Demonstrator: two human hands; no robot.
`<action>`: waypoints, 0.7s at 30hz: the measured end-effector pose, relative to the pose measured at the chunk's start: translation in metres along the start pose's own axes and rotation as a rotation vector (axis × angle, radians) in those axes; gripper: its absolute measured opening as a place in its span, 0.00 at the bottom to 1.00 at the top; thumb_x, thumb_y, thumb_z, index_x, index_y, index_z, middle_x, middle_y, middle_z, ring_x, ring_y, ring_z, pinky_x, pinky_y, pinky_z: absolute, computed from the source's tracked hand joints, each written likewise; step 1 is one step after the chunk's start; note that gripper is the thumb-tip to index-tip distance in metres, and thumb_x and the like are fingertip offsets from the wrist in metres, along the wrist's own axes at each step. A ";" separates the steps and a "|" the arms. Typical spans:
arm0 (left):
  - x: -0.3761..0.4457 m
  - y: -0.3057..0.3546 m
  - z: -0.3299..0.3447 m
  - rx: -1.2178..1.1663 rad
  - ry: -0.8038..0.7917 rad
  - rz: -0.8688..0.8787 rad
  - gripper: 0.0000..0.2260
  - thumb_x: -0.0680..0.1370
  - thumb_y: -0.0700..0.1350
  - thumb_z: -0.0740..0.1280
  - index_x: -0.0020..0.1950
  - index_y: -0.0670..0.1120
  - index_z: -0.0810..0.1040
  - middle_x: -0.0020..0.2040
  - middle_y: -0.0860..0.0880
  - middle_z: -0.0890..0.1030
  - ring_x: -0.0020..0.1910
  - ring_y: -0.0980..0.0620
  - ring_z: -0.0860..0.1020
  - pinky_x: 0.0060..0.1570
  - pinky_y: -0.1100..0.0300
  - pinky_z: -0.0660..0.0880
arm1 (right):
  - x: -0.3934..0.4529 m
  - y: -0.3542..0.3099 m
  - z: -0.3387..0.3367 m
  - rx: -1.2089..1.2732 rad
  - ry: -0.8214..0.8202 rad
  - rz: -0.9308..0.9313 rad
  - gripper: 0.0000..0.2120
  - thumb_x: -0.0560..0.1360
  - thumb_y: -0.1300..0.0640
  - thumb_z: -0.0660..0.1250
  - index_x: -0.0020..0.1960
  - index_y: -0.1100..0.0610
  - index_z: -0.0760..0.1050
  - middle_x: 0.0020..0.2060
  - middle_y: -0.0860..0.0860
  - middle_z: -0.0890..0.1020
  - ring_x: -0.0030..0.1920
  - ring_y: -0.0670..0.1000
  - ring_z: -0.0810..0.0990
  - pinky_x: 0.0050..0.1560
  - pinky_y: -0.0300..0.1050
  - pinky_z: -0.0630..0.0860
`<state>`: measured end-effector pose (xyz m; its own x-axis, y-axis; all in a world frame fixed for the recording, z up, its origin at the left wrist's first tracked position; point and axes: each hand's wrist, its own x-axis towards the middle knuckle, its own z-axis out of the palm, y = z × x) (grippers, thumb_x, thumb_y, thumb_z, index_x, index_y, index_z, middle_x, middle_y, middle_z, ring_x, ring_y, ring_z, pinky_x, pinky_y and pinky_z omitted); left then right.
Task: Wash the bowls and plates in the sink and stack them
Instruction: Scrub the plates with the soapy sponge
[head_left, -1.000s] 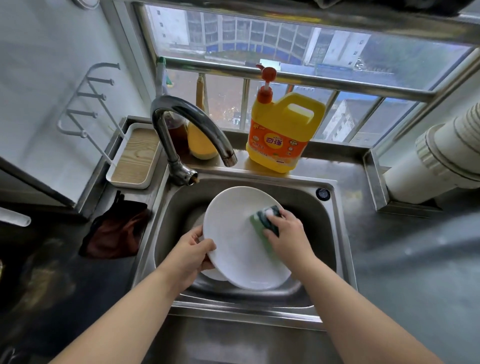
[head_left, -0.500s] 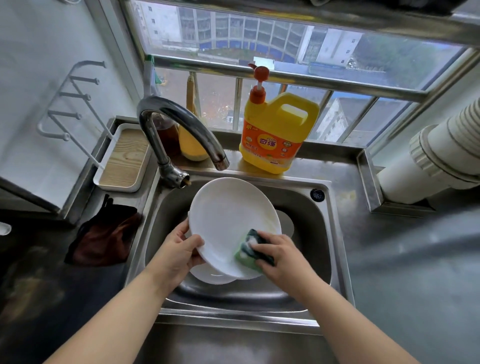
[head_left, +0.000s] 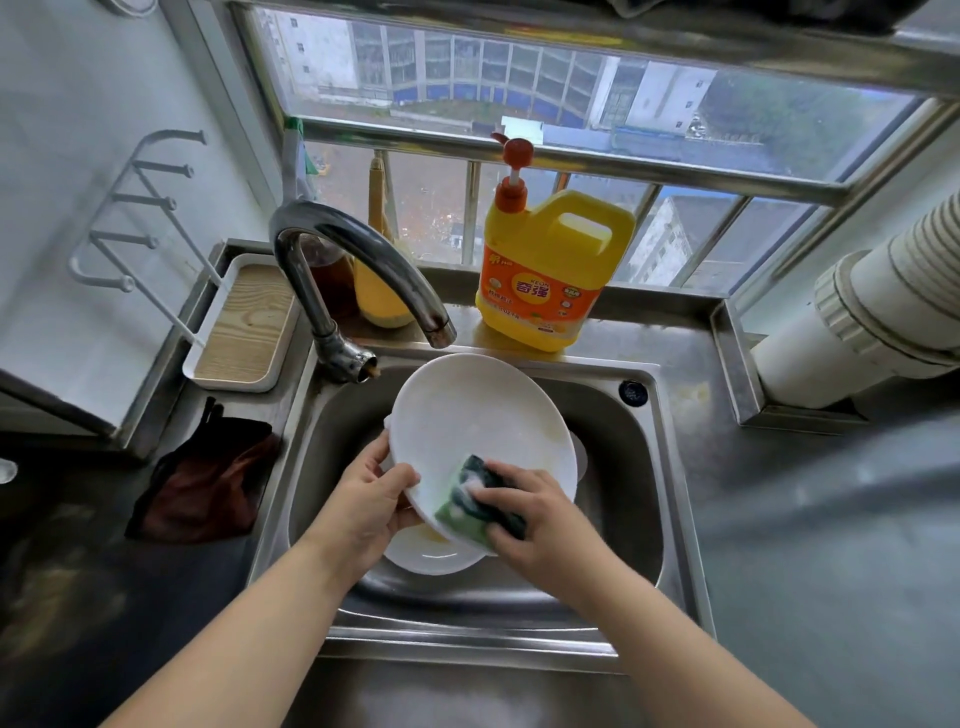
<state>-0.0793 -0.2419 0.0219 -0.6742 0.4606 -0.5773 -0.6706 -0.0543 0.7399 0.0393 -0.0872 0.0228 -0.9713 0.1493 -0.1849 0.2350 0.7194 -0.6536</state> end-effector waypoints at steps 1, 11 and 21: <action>0.001 0.000 -0.002 0.002 0.004 -0.001 0.24 0.77 0.28 0.56 0.70 0.46 0.70 0.50 0.45 0.81 0.40 0.49 0.82 0.32 0.56 0.79 | -0.001 0.009 -0.005 -0.040 -0.016 0.012 0.20 0.72 0.55 0.65 0.64 0.47 0.76 0.70 0.46 0.70 0.65 0.52 0.68 0.67 0.33 0.57; 0.007 0.004 0.007 0.036 0.012 0.019 0.22 0.77 0.28 0.54 0.66 0.47 0.73 0.47 0.46 0.81 0.39 0.49 0.80 0.30 0.57 0.79 | -0.005 -0.025 0.014 -0.026 0.058 0.086 0.25 0.74 0.46 0.56 0.70 0.47 0.71 0.72 0.49 0.66 0.65 0.54 0.65 0.68 0.40 0.58; 0.001 0.015 0.001 0.071 0.052 -0.008 0.16 0.78 0.31 0.57 0.59 0.46 0.76 0.48 0.44 0.81 0.44 0.47 0.79 0.30 0.59 0.79 | -0.008 0.037 -0.018 -0.290 0.075 0.189 0.20 0.74 0.54 0.63 0.66 0.45 0.74 0.71 0.50 0.69 0.62 0.56 0.68 0.67 0.50 0.65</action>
<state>-0.0891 -0.2412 0.0330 -0.6851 0.4138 -0.5995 -0.6541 0.0128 0.7563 0.0552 -0.0498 0.0133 -0.9141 0.3402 -0.2209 0.4016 0.8355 -0.3750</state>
